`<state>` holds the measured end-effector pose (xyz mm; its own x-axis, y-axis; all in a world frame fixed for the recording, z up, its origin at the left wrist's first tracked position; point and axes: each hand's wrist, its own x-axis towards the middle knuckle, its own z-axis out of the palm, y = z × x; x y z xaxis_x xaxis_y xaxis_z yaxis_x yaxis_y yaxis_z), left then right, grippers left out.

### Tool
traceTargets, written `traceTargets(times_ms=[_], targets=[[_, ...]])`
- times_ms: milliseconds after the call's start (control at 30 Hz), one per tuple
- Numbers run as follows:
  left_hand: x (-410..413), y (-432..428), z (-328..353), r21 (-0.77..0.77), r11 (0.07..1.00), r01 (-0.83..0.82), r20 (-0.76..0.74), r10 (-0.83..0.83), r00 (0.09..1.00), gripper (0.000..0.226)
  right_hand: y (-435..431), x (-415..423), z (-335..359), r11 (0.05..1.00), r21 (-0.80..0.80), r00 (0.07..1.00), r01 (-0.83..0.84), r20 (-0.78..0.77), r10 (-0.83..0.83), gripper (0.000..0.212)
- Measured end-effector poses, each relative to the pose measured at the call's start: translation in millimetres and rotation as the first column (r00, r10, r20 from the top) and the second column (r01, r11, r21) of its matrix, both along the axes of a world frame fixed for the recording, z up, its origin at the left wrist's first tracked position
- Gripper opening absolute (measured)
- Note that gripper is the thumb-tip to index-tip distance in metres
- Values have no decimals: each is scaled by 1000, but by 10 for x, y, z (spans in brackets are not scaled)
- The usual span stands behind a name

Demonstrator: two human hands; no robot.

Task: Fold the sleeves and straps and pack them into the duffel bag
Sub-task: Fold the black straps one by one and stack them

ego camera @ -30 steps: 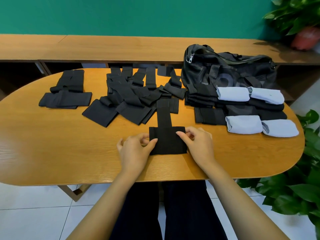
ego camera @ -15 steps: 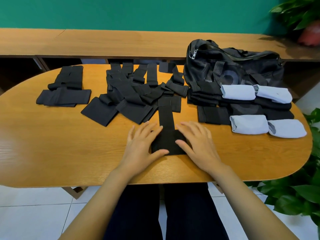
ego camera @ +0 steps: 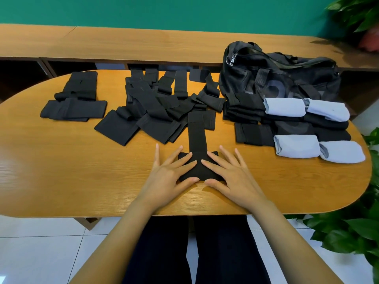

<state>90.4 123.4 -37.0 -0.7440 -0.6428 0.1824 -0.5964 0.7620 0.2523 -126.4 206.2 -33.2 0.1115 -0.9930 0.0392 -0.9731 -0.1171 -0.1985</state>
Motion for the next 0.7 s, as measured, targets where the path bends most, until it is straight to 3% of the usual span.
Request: traceTargets(times_ms=[400, 700], targets=[[32, 39, -11, -77, 997, 18, -156, -30, 987, 61, 32, 3, -77, 978, -208, 996, 24, 93, -4, 60], [61, 69, 37, -91, 995, 34, -294, -60, 954, 44, 72, 3, -76, 912, -408, 981, 49, 191, 33, 55]])
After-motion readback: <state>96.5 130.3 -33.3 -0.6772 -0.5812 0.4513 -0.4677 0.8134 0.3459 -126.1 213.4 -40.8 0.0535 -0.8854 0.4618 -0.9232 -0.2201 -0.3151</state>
